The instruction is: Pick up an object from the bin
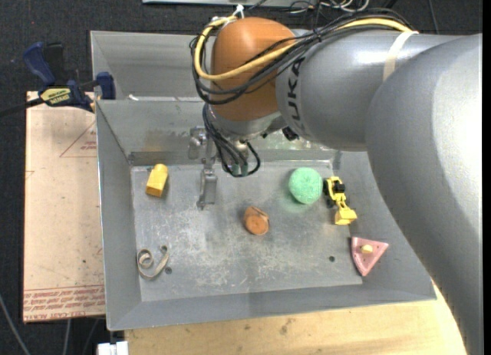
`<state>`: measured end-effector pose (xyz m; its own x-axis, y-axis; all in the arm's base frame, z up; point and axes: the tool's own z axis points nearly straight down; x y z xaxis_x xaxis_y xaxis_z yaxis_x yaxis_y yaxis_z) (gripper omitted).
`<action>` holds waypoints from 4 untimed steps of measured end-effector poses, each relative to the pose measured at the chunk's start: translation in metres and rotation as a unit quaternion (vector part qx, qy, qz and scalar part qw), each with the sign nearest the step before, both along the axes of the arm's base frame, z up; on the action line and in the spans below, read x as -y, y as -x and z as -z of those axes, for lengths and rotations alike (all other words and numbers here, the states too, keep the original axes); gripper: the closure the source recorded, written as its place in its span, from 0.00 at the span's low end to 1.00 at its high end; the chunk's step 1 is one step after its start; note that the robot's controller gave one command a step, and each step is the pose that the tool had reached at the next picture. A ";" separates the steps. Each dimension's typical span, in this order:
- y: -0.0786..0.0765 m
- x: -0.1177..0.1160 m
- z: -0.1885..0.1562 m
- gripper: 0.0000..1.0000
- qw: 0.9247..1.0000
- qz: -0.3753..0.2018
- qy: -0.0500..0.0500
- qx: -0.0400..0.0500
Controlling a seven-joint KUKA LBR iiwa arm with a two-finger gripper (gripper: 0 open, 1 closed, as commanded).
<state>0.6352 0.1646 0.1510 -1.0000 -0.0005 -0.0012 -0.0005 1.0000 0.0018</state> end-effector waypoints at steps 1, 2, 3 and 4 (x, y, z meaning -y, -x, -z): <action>-0.022 -0.049 0.069 0.00 1.000 0.013 -0.001 0.005; -0.016 -0.057 0.047 0.00 1.000 -0.002 0.000 -0.001; -0.017 -0.057 0.000 0.00 1.000 -0.007 0.000 0.002; -0.013 -0.076 0.071 0.00 0.998 -0.060 0.000 0.003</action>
Offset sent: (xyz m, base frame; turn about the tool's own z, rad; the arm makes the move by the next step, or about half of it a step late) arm 0.0145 0.0586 -0.0214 -0.0206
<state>0.6487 0.2407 0.0801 -0.9927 -0.1208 -0.0070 -0.1208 0.9927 0.0023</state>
